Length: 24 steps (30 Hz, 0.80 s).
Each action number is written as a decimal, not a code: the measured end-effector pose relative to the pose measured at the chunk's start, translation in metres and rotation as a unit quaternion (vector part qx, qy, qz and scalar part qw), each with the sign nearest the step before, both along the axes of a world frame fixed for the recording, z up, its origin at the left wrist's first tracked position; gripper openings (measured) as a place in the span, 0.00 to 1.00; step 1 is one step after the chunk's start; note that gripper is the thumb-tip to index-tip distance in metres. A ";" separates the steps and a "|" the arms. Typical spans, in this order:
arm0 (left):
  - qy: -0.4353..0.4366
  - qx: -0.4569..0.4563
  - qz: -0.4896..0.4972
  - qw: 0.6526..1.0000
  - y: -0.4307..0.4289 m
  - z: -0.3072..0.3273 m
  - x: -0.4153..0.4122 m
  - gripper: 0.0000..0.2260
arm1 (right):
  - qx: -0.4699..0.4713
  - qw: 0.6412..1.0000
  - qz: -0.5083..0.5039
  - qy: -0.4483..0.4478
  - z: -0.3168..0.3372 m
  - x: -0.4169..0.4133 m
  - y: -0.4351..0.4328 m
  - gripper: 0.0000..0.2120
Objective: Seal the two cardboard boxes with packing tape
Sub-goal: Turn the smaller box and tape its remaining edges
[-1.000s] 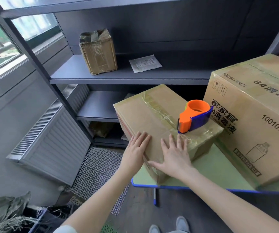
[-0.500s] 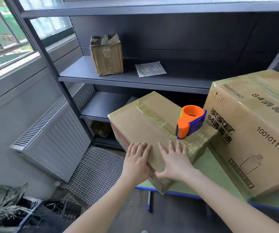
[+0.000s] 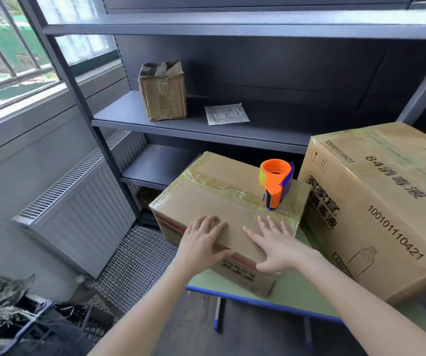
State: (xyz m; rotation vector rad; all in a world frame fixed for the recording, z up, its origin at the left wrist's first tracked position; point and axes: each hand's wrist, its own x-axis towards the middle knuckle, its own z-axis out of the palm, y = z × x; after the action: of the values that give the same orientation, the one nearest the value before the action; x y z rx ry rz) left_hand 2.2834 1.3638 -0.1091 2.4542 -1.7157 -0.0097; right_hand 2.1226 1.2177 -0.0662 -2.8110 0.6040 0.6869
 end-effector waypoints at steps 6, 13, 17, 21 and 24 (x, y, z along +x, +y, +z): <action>0.012 0.039 0.103 0.994 0.001 0.007 0.037 0.34 | -0.062 0.997 -0.048 -0.022 -0.007 0.026 0.028 0.44; -0.009 0.074 0.199 0.977 -0.001 0.011 0.077 0.29 | -0.087 0.996 -0.012 -0.030 -0.012 0.017 0.021 0.33; -0.039 0.070 0.187 0.979 -0.007 0.011 0.077 0.30 | -0.078 0.996 -0.009 -0.029 -0.013 0.015 0.014 0.33; -0.019 0.041 0.187 0.981 -0.003 0.006 0.068 0.31 | -0.053 0.998 0.000 -0.037 -0.010 0.006 -0.006 0.33; -0.036 0.023 0.207 0.977 0.004 0.003 0.048 0.31 | -0.037 0.999 0.017 -0.037 -0.009 -0.003 -0.022 0.34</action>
State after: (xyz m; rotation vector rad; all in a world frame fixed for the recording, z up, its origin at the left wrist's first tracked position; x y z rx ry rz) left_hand 2.3309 1.3675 -0.1063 2.8278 -1.2045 0.0882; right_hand 2.1199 1.1961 -0.0749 -2.9056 0.5812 0.5752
